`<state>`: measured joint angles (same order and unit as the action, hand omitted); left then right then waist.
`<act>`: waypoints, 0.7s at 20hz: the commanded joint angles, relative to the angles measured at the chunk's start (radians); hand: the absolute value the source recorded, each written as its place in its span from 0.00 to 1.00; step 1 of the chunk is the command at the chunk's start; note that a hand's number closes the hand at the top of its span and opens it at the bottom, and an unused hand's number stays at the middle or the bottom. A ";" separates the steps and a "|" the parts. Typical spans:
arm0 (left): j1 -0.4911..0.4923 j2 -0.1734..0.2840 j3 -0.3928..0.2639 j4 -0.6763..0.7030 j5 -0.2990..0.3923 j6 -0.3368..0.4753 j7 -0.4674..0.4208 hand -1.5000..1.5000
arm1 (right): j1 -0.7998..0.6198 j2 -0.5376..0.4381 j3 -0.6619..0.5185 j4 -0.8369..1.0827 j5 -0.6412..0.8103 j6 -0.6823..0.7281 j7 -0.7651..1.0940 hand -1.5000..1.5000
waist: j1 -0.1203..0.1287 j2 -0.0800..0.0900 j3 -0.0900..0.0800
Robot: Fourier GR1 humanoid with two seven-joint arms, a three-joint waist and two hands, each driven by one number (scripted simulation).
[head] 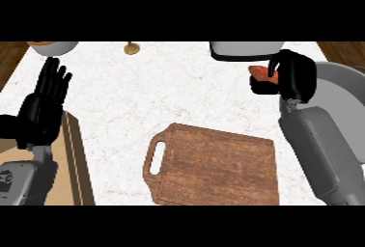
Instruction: Pick the sweet potato from the cutting board and place it in the pot
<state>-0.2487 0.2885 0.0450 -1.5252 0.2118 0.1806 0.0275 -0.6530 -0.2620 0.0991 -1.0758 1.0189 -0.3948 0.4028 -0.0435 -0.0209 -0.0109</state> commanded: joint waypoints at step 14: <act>0.047 -0.063 -0.048 -0.063 -0.052 0.030 -0.010 0.50 | 0.051 -0.036 -0.096 -0.297 0.438 0.253 0.696 1.00 | 0.032 0.016 0.011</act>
<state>-0.2381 0.2636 0.0277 -1.5580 0.1948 0.1830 0.0361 -0.6631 -0.2651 0.0410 -1.2857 1.4516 -0.2209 1.0342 -0.0165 -0.0085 -0.0016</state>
